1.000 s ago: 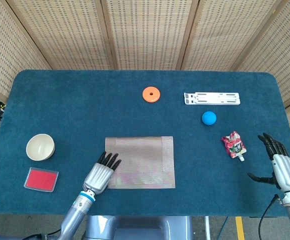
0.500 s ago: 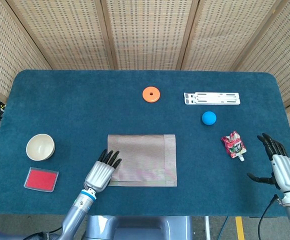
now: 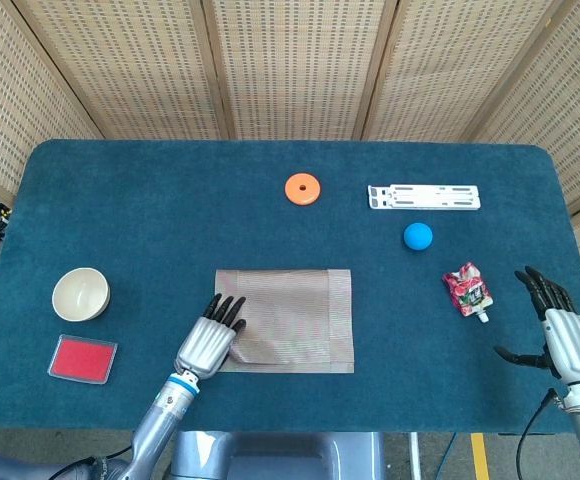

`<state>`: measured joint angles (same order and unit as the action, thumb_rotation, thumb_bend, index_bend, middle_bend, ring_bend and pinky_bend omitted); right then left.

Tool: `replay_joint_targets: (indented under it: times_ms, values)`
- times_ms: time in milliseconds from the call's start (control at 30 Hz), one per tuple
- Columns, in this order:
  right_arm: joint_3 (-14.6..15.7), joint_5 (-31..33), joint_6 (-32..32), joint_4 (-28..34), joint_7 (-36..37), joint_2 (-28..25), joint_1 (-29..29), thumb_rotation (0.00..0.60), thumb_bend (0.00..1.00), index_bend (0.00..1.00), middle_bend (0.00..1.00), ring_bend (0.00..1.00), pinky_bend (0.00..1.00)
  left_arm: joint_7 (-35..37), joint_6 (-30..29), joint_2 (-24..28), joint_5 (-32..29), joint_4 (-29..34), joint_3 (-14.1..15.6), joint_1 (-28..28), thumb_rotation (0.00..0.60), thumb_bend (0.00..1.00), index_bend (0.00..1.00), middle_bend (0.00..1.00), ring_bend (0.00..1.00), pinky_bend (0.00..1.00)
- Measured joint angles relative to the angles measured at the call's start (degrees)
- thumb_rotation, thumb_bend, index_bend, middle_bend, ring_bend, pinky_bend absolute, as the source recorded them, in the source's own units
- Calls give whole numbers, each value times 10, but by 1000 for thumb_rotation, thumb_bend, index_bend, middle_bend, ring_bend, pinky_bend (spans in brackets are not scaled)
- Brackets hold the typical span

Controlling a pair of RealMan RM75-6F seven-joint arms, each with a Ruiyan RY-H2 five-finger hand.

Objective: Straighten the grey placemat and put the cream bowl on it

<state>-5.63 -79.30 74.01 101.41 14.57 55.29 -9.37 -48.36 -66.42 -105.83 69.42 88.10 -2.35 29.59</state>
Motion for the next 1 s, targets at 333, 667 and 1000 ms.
replay_joint_targets:
  times_ms: [333, 667, 1000]
  values:
    - [1, 1, -5, 0, -3, 0, -1, 600, 60, 0, 0, 0, 0, 68, -28, 0, 56, -22, -3, -2, 600, 484, 726, 0, 0, 0]
    - [1, 4, -8, 0, -8, 0, -3, 600, 60, 0, 0, 0, 0, 107, -61, 44, 95, 12, 0, -14, 600, 508, 765, 0, 0, 0]
    - [-4, 16, -6, -4, -16, 4, -3, 600, 60, 0, 0, 0, 0, 160, -44, 89, 40, 46, -75, -3, 600, 508, 764, 0, 0, 0]
